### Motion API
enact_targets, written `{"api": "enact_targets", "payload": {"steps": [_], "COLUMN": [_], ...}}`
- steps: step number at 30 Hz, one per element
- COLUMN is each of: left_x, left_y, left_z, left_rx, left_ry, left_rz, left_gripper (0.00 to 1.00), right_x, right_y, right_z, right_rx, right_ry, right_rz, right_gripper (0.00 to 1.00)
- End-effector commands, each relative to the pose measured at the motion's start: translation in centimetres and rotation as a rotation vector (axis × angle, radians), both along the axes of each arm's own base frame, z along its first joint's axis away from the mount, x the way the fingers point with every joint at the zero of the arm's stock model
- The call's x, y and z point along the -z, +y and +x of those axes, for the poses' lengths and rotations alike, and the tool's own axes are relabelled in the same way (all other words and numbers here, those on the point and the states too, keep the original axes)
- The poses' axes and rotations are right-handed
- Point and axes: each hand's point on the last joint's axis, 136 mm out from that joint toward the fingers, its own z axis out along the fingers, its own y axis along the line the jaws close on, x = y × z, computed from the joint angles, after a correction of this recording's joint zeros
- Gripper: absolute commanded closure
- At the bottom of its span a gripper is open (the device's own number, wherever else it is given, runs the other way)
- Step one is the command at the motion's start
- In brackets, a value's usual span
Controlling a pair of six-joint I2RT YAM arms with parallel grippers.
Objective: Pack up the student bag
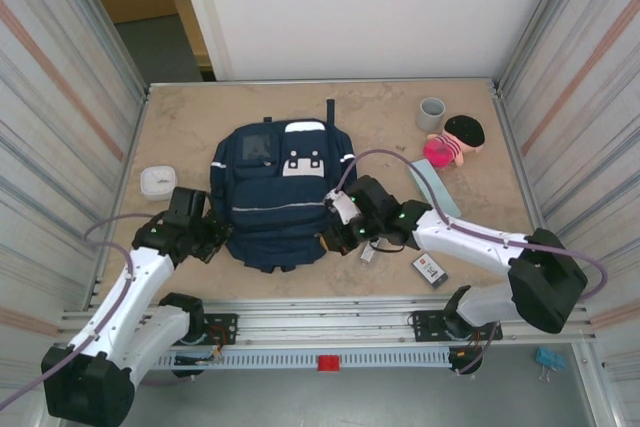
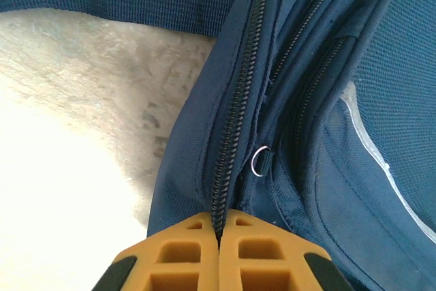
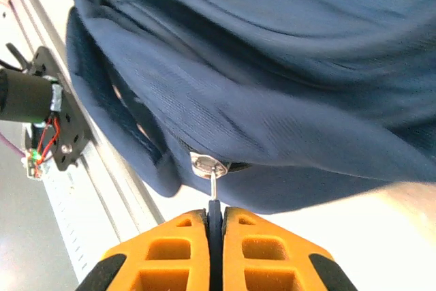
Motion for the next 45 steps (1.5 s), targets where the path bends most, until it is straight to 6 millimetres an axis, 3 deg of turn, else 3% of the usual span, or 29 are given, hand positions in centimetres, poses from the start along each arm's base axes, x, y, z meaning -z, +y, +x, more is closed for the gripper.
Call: {"api": "enact_targets", "payload": {"steps": [1,7,9,11,14,21,26,30,35,40,45], "left_x": [-0.2,-0.8,-1.4,-2.6,-5.4,-12.6,-14.8,-15.1,-14.6,-10.9,-6.7], "left_y": [4.8,4.8,4.7,4.6,4.8,2.7,0.9,-3.1,-10.5,-16.3,-18.7], "left_z": [-0.2,0.1,0.3,0.7,1.4,2.1,2.6,2.9,0.9,-1.7,-1.5], "left_rx": [-0.097,-0.082,-0.055,-0.007,0.077,0.34,0.506,0.753,1.205,1.609,1.809], "left_ry": [0.005,-0.02,-0.044,-0.1,-0.229,-0.552,-0.66,-0.753,-0.948,-1.002,-0.905], "left_rz": [0.217,0.222,0.228,0.254,0.338,0.463,0.532,0.57,0.63,0.678,0.721], "left_gripper": [1.0,1.0,0.82,0.57,0.43,0.4,0.48,0.47,0.39,0.28,0.23], "right_x": [1.5,0.7,0.4,-0.3,-1.4,-3.3,-4.1,-4.7,-4.6,-4.8,-5.2], "right_y": [-3.3,-2.4,-2.3,-1.9,-1.3,-0.5,-0.2,0.2,0.4,0.7,0.9], "right_z": [-1.2,-1.6,-1.4,-1.2,-0.9,0.1,0.8,1.2,1.2,1.1,0.9], "right_rx": [0.004,-0.035,-0.027,-0.028,-0.029,-0.008,0.004,0.009,0.006,-0.004,-0.01], "right_ry": [0.065,0.079,0.066,0.048,0.009,-0.051,-0.094,-0.109,-0.109,-0.109,-0.116], "right_rz": [-0.081,-0.041,-0.033,-0.009,0.033,0.091,0.105,0.114,0.123,0.142,0.154], "right_gripper": [1.0,1.0,1.0,1.0,1.0,1.0,1.0,1.0,1.0,1.0,1.0]}}
